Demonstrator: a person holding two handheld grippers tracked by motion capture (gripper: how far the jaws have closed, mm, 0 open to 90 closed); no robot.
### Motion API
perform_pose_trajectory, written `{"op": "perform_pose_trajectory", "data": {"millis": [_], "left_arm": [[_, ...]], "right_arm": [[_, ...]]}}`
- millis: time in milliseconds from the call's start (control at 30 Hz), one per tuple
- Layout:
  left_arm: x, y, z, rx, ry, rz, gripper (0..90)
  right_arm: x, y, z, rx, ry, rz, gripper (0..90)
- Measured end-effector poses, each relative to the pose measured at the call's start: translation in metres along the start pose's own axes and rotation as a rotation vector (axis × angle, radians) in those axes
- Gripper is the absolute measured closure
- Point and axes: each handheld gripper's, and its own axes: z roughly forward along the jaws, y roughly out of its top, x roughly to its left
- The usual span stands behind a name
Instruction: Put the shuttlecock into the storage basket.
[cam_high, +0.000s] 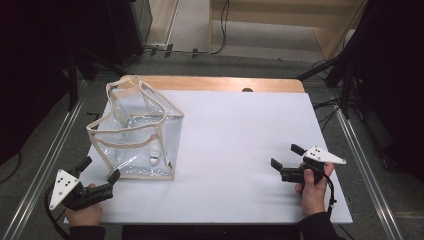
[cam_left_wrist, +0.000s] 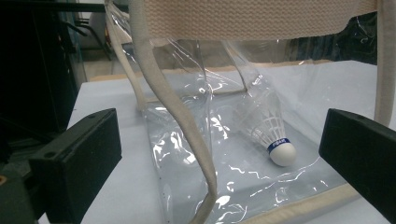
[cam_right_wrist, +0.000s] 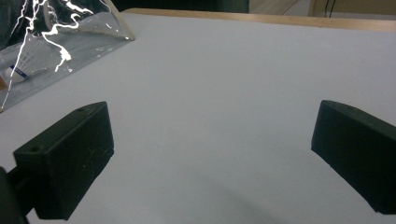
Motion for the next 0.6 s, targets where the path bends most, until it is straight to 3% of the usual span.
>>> {"op": "perform_pose_trajectory", "data": {"millis": [600], "left_arm": [[0.000, 0.000, 0.000, 0.001, -0.002, 0.000, 0.0]], "right_arm": [[-0.015, -0.012, -0.025, -0.012, -0.061, 0.014, 0.0]]}}
